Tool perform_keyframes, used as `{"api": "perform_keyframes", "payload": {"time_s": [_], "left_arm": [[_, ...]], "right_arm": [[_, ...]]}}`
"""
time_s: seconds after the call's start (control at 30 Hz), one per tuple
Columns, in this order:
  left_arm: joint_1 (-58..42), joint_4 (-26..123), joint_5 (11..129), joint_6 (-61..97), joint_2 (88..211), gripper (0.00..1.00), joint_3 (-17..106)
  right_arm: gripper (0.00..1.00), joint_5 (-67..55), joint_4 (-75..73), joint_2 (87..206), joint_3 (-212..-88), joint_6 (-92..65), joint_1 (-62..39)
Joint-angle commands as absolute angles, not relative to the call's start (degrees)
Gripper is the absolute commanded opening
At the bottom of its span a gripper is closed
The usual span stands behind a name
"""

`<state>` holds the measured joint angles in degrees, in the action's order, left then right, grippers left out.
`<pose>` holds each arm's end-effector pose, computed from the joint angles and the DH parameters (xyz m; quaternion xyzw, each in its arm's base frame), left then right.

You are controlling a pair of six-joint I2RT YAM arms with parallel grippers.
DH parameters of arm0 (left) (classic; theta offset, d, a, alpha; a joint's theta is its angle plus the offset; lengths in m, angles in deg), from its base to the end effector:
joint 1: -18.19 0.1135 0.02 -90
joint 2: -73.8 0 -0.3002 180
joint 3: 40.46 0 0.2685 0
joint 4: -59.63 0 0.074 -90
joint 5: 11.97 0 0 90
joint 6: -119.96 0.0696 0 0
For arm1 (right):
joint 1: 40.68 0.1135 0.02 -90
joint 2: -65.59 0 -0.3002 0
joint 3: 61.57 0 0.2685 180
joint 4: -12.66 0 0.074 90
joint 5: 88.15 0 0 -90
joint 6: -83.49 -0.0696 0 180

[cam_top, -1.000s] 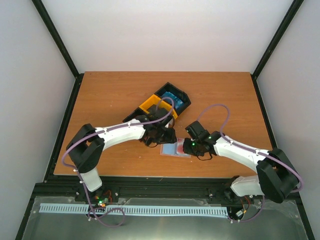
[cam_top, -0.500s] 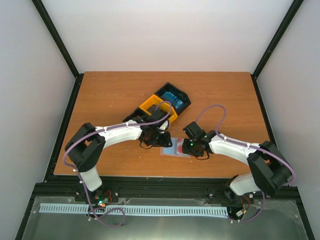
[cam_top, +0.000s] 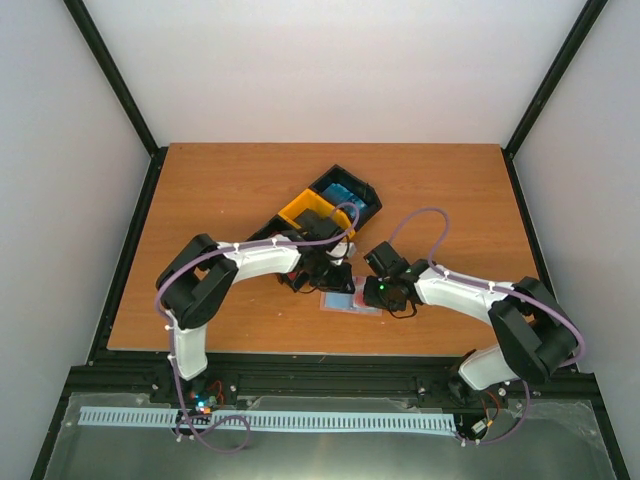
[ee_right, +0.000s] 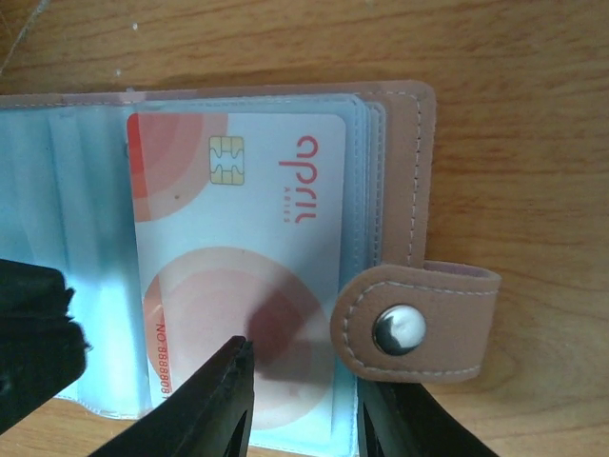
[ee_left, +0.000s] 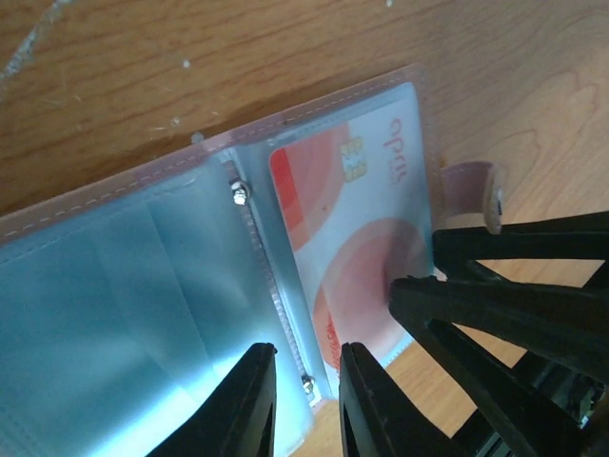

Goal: Put the credit cards into the card holder
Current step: Turn over the card slot in the card holder.

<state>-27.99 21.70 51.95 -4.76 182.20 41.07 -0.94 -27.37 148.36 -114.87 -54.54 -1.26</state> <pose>0.2635 -0.3187 0.1535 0.1439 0.9411 -0.3054 0.0189 0.2035 0.1717 0.1448 0.0695 0.9813 0.1403 0.1120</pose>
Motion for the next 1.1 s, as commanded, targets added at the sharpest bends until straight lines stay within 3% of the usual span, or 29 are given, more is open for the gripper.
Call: {"api": "perform_keyframes", "payload": {"time_s": [0.0,0.4,1.07], "left_arm": [[-27.91,21.87,51.27,-3.53,184.1,0.18,43.38],[-27.96,22.48,52.51,-3.96,185.63,0.08,42.41],[-27.96,21.94,54.47,-4.76,185.86,0.03,41.89]], "right_arm": [[0.31,-2.3,-25.7,149.41,-115.43,-53.89,-1.86],[0.31,-8.09,-20.27,146.42,-112.98,-54.41,-3.69],[0.29,-14.89,-14.14,144.7,-110.36,-55.03,-4.47]]}}
